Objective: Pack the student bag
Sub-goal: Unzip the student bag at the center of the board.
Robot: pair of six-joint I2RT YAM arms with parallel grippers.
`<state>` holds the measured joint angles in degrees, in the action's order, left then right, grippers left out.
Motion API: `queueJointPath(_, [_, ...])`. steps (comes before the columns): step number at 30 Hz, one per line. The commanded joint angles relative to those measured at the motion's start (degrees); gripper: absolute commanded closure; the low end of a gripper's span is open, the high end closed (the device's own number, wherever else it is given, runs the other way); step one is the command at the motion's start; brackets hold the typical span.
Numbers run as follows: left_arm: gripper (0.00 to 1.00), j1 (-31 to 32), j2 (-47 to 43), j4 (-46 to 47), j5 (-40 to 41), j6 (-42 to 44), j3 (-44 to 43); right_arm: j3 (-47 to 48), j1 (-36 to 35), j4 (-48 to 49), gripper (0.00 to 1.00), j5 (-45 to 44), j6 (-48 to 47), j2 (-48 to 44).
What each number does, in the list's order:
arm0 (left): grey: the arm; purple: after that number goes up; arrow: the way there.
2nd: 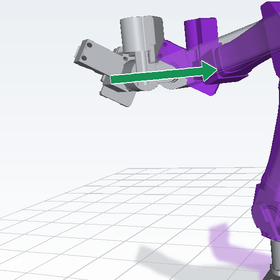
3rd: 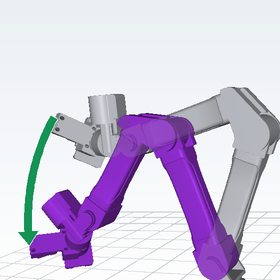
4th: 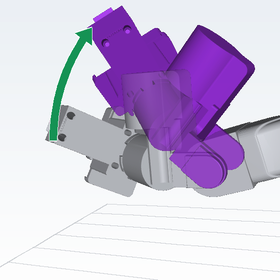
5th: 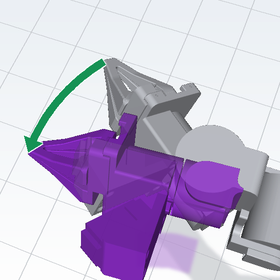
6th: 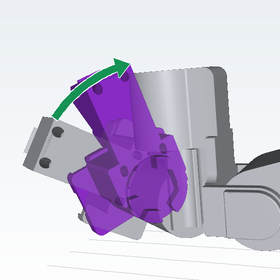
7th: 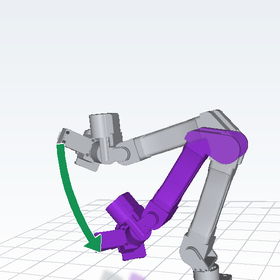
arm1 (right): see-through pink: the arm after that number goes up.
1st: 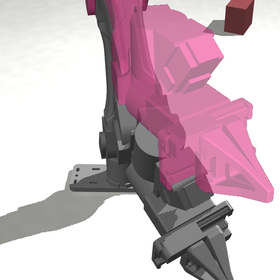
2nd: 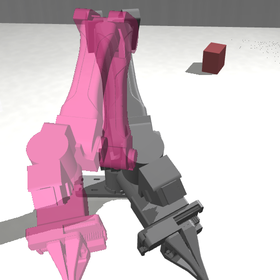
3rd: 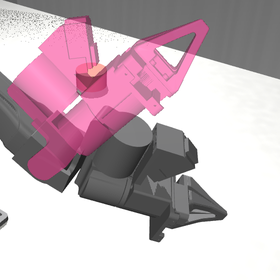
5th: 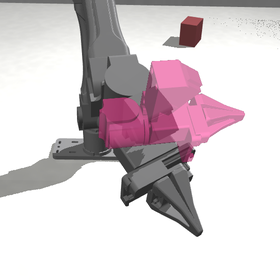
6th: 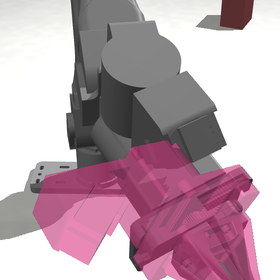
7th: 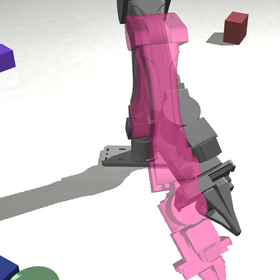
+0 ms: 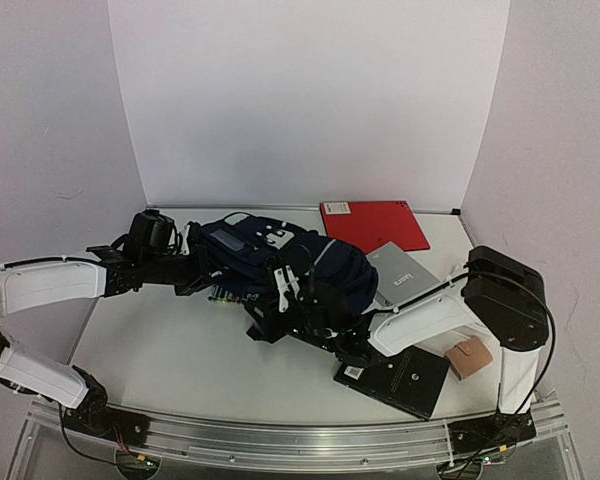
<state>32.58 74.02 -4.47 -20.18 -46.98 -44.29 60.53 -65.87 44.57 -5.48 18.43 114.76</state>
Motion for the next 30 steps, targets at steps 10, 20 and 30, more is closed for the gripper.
queueJointPath(10, [1.00, 0.2, -1.2, 2.3, 0.8, 0.1, -2.2, 1.8, 0.8, 3.6, 1.00, -2.7, 1.6, 0.3])
queueJointPath(20, [1.00, -4.2, -3.7, 0.2, 4.8, -1.5, -0.5, -3.4, 0.7, -3.5, 1.00, -1.1, 11.5, -6.1])
queueJointPath(30, [1.00, -10.2, -5.0, -0.8, 3.6, -0.8, 2.8, -9.3, 0.7, -17.4, 1.00, 2.5, 20.3, -12.5])
